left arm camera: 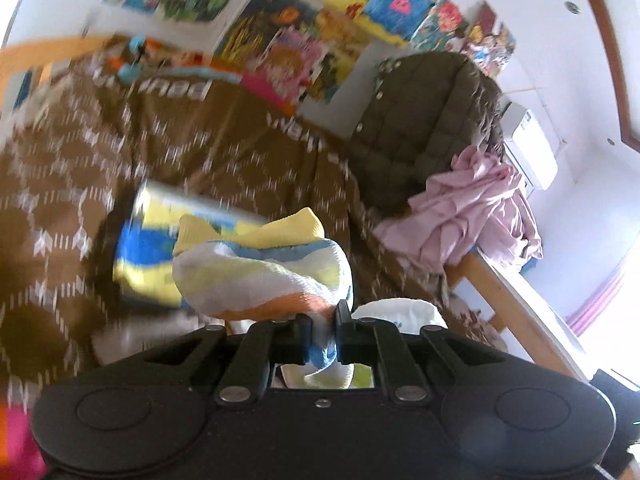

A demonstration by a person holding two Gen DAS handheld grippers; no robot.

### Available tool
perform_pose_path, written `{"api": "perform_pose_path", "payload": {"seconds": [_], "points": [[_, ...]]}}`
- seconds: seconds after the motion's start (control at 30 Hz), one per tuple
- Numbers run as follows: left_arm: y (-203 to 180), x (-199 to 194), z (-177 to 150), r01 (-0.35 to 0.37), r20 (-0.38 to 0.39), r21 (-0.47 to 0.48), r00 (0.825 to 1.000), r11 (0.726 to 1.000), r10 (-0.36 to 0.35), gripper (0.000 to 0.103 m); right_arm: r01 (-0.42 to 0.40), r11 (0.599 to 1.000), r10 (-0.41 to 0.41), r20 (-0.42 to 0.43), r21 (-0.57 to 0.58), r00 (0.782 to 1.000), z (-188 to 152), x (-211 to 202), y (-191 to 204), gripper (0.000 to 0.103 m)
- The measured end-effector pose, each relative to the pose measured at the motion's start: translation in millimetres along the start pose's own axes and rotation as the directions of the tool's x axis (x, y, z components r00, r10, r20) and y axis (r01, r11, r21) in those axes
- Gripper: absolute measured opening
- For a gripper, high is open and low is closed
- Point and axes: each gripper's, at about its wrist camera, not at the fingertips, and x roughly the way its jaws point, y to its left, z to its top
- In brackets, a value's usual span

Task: Organize soft objects
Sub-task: 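Lift both held socks and carry them over the grey painting tray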

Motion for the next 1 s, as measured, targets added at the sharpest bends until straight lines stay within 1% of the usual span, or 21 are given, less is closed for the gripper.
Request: {"api": "perform_pose_path", "payload": {"seconds": [0.1,0.2,0.3,0.4,0.53,0.67,0.77,0.83,1.0], "points": [[1.5,13.5,16.9,-0.007,0.063,0.053,0.998,0.999,0.003,0.011,0.005,0.999,-0.005,0.016,-0.036,1.000,19.8,28.5,7.0,0.013],[13.7,27.2,34.5,-0.018,0.115,0.055,0.993,0.998,0.012,0.011,0.015,0.999,-0.013,0.037,-0.048,0.999,36.9,65.5,7.0,0.013],[31.3,44.4,51.7,-0.049,0.158,0.049,0.987,0.998,0.040,0.012,0.030,0.999,-0.029,0.054,-0.021,0.998,45.0,107.9,1.9,0.013],[55.0,65.6,65.8,-0.079,0.174,0.031,0.982,0.996,0.073,0.012,0.031,0.999,-0.032,0.055,0.027,0.998,43.1,147.0,-8.0,0.013],[88.6,99.6,74.3,-0.118,0.144,0.015,0.983,0.993,0.115,0.012,0.044,0.998,-0.045,0.030,0.047,0.999,34.7,191.7,-16.8,0.013],[118.2,132.4,72.9,-0.135,0.097,-0.014,0.986,0.991,0.135,0.011,0.065,0.995,-0.063,-0.021,0.079,0.998,24.4,227.0,-25.2,0.013],[135.0,152.3,63.7,-0.136,0.048,-0.024,0.989,0.990,0.137,0.012,0.086,0.994,-0.082,-0.061,0.066,0.995,13.3,241.1,-27.1,0.013],[143.0,164.3,61.1,-0.142,0.011,-0.019,0.990,0.990,0.142,0.012,0.103,0.992,-0.096,-0.093,0.077,0.991,6.3,249.2,-31.9,0.013],[157.7,183.8,53.1,-0.180,-0.083,-0.013,0.980,0.984,0.179,0.012,0.140,0.987,-0.128,-0.152,0.075,0.980,-3.3,259.2,-36.9,0.013]]}}
